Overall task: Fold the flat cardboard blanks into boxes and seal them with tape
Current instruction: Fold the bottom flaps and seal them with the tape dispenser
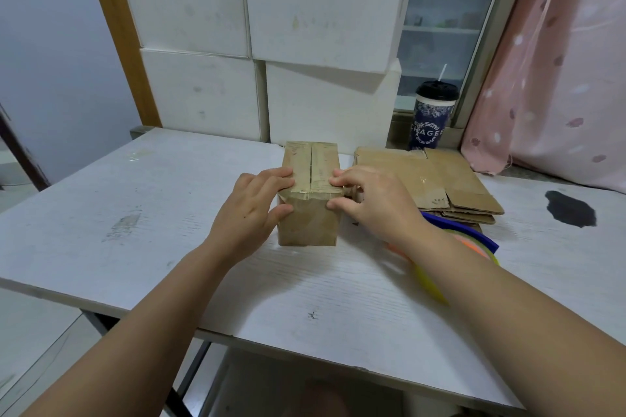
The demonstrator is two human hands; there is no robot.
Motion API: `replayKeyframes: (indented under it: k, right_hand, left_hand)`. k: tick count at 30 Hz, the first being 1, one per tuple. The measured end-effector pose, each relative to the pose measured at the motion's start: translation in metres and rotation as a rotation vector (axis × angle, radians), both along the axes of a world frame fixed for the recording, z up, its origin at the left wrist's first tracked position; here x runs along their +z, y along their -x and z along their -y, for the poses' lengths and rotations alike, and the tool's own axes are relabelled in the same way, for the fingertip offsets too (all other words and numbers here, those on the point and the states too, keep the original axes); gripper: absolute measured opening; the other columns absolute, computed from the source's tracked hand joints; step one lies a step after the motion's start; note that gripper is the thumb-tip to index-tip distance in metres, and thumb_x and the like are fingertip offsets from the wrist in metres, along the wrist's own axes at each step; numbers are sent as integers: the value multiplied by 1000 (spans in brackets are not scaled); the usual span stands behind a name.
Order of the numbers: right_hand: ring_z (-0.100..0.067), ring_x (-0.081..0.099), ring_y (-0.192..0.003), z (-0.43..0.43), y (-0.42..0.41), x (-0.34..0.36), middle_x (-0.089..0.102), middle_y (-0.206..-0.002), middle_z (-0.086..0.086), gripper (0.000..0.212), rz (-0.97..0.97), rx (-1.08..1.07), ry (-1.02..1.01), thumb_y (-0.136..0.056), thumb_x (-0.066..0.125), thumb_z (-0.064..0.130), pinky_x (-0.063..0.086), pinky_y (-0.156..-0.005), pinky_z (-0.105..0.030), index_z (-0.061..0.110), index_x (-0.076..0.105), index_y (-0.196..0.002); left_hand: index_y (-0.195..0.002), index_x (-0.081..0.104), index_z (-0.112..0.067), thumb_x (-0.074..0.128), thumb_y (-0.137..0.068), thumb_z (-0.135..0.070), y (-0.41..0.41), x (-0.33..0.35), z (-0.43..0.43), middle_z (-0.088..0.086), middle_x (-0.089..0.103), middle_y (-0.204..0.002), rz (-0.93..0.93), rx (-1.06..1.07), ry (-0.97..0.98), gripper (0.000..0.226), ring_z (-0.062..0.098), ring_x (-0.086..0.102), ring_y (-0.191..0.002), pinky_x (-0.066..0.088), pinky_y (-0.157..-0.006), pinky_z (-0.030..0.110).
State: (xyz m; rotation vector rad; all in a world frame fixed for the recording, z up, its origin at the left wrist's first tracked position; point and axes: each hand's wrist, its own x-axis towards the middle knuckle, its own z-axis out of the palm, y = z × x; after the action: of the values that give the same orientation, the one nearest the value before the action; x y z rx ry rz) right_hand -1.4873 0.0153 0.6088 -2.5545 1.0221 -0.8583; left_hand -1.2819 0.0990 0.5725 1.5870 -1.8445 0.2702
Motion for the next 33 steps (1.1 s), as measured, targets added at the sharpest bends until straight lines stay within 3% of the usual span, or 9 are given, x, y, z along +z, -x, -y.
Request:
replayKeyframes:
  k: [2,7,9,12,15,17,22,25,33]
  right_hand:
    - [-12,56,-114,0,0,-2,65,-123,9,36,-2,-13,27,-78,76,35,42,-97,-30,20,70,-110]
    - [-14,50,-114,-3,0,-1,64,-121,9,41,-84,-47,114,-79,72,45,41,-93,-33,22,66,-113]
    - [-14,49,-109,-5,0,3,61,-116,8,56,-201,-24,158,-72,68,62,38,-89,-32,23,61,-112]
    - [-13,50,-99,-8,0,11,54,-107,9,82,-261,24,145,-59,40,88,32,-78,-30,24,55,-108]
    - [-17,50,-115,-6,-1,16,57,-113,5,70,-207,34,58,-77,26,78,42,-84,-36,29,60,-113]
    - [-17,50,-115,-5,-3,16,57,-112,3,58,-214,30,41,-89,27,65,44,-88,-36,33,63,-119]
    - [-7,51,-108,-1,-5,9,53,-112,12,43,-199,-21,26,-93,46,55,41,-85,-27,34,59,-129]
    - [-5,50,-111,0,-3,8,52,-114,14,46,-203,-19,38,-90,51,56,42,-88,-28,35,57,-131]
    - [-6,50,-112,4,1,6,52,-120,16,46,-233,-19,78,-89,53,55,40,-83,-26,37,56,-131]
  left_hand:
    - [-113,60,-7,58,-87,-19,2,2,0,3,56,-129,-10,1,6,29,30,49,-99,29,-88,23]
    - [-114,58,-11,65,-87,-12,3,8,2,-1,53,-125,-159,-9,-49,28,20,41,-103,24,-86,17]
    - [-117,56,-19,70,-83,-21,2,11,1,-7,50,-124,-165,-12,-93,36,13,35,-104,28,-88,22]
    - [-123,51,-41,75,-73,-45,3,17,1,-15,36,-116,-130,-39,-217,56,7,28,-105,27,-90,24]
    - [-111,53,-56,46,-77,-68,11,24,3,-19,35,-107,-288,-69,-239,37,0,22,-102,27,-96,27]
    - [-104,58,-54,26,-75,-72,16,28,6,-23,37,-101,-418,-56,-211,47,1,23,-102,31,-97,28]
    - [-104,63,-48,50,-92,-43,15,26,9,-20,42,-102,-444,-56,-211,18,-4,26,-101,26,-83,1]
    - [-104,55,-55,55,-92,-35,11,24,7,-22,40,-106,-410,-91,-222,24,-2,26,-101,20,-77,-9]
    - [-118,48,-54,55,-94,-30,2,12,8,-31,36,-110,-315,-99,-177,35,1,26,-106,20,-97,20]
